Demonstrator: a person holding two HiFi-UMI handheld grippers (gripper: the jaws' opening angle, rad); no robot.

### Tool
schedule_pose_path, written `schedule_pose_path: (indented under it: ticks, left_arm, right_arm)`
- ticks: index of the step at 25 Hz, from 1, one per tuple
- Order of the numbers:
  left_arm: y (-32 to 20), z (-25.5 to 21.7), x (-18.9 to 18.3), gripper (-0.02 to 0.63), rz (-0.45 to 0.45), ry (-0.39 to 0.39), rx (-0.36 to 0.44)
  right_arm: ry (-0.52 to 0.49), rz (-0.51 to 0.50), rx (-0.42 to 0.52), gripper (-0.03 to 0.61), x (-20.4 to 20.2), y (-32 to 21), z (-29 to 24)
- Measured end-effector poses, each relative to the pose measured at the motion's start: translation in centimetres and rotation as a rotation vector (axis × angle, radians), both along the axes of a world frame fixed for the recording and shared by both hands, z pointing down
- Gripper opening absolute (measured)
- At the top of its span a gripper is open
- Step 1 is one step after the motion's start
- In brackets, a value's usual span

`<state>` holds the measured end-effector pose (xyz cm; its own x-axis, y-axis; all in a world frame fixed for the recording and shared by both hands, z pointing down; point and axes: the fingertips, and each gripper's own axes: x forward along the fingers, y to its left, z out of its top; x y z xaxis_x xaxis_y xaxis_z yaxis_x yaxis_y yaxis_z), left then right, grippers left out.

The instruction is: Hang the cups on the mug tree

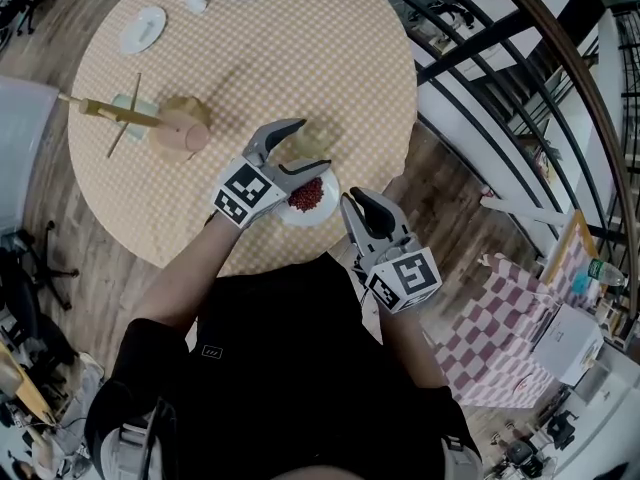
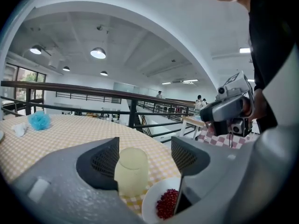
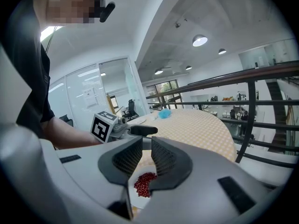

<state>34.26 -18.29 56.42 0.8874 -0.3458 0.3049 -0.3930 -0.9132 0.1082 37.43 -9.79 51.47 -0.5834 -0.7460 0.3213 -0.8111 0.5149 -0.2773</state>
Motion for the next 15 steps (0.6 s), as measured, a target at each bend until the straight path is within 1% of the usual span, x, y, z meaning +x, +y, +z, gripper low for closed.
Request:
schedule_pose_path:
  ticks: [3,7,12,15]
  left_arm:
    - [-0.7,1.6,0.3,0.345,-0.002,-0.023,-0.009]
    - [-1.2,3.3,1.1,0.353,0.002,-0.058,0.008]
    - [-2.0,4.8,1.6,0.353,-0.015,-0.078,-0.034]
    - [-2.6,6.6,1.3,0.351,-0.014,-0.133,-0.061]
  right_arm:
    - [0.003,0.010,-0.010,0.066,0.2,0.2,0.7]
    - [0.013,0.044,-0.029,0.066,0.8,1.2,1.6]
    - [0.028,0.095,-0.050,0.066,2.1,3.1,1.3]
    - [0.037,0.135,-0.059,0.066,3.0,4.0,1.0]
